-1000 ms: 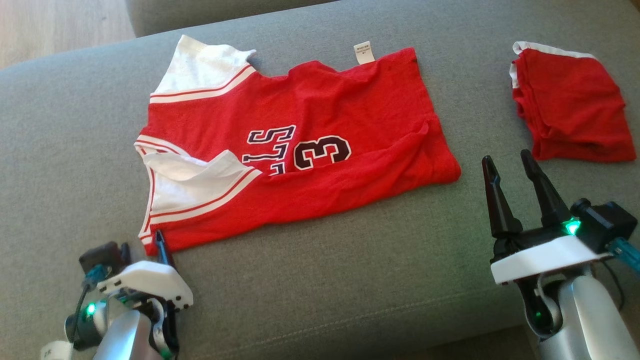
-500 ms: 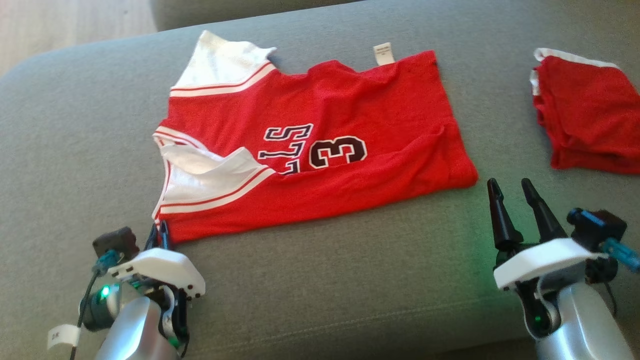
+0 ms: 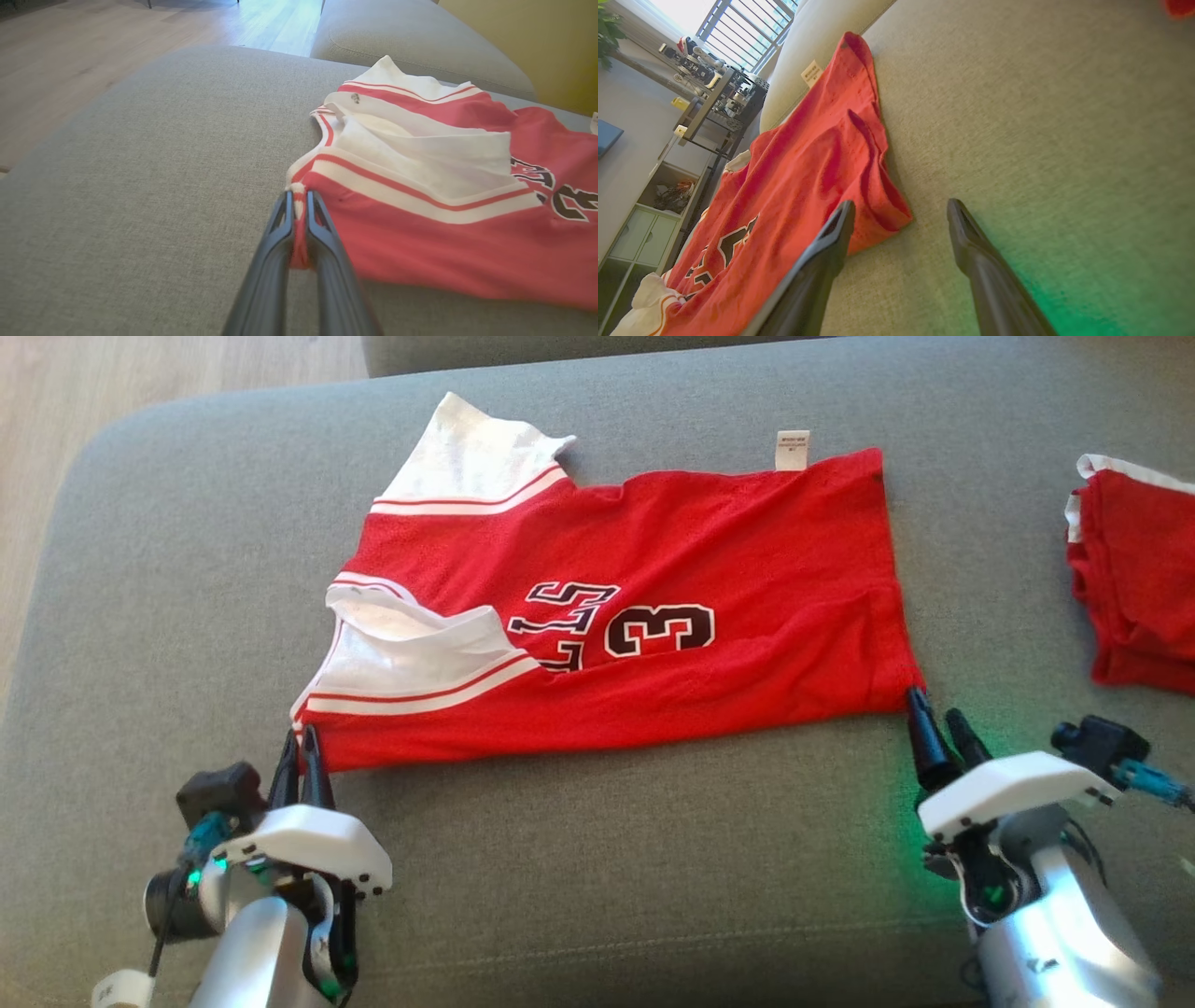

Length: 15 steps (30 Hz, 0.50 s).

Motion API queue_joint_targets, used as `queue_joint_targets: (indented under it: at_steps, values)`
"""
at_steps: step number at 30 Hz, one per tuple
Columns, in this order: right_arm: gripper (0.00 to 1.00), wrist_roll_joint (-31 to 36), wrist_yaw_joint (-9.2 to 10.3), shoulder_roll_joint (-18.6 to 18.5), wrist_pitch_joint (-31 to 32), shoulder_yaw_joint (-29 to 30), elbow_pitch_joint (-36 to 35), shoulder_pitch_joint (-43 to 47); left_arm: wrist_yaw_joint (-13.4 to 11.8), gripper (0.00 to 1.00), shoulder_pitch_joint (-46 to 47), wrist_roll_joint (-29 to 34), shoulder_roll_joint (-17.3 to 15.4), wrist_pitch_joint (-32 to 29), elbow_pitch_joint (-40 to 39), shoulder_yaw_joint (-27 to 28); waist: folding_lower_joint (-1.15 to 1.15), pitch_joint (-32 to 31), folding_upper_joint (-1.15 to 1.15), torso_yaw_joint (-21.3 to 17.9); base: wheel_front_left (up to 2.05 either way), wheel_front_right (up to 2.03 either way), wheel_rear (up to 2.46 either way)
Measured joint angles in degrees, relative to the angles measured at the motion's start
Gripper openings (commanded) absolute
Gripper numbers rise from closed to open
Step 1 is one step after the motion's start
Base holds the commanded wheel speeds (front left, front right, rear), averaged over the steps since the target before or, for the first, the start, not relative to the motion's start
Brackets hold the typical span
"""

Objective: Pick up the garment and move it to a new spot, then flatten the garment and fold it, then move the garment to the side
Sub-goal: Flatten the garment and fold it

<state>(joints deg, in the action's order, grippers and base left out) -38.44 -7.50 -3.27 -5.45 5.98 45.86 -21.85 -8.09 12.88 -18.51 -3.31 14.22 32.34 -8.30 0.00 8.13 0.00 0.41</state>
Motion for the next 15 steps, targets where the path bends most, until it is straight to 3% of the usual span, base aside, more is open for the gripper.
queue_joint_targets:
  at_steps: [12, 13, 14, 15]
  values:
    - [1.0, -8.43, 0.0, -0.03, -0.92, -7.33, 4.45, -3.73, -0.07, 0.0, -0.12, 0.36, 0.01, 0.0, -0.81, -0.68, 0.0, 0.82, 0.0, 0.46, 0.0, 0.0, 0.0]
    - [0.87, -8.79, 0.0, -0.04, -1.23, -7.54, 4.66, -3.76, -0.05, 0.0, -0.12, 0.36, 0.01, 0.0, -0.78, -0.68, 0.0, 0.81, 0.0, 0.47, 0.0, 0.0, 0.0]
    - [0.28, -9.13, -0.01, -0.04, -1.47, -7.62, 4.93, -3.78, -0.05, 0.0, -0.12, 0.37, 0.01, 0.0, -0.76, -0.69, 0.0, 0.79, 0.0, 0.5, 0.0, 0.0, 0.0]
    - [0.0, -9.28, -0.01, -0.04, -1.9, -7.66, 5.42, -3.86, -0.07, 0.0, -0.11, 0.44, 0.0, 0.0, -0.73, -0.69, 0.0, 0.76, 0.0, 0.52, 0.0, 0.0, 0.0]
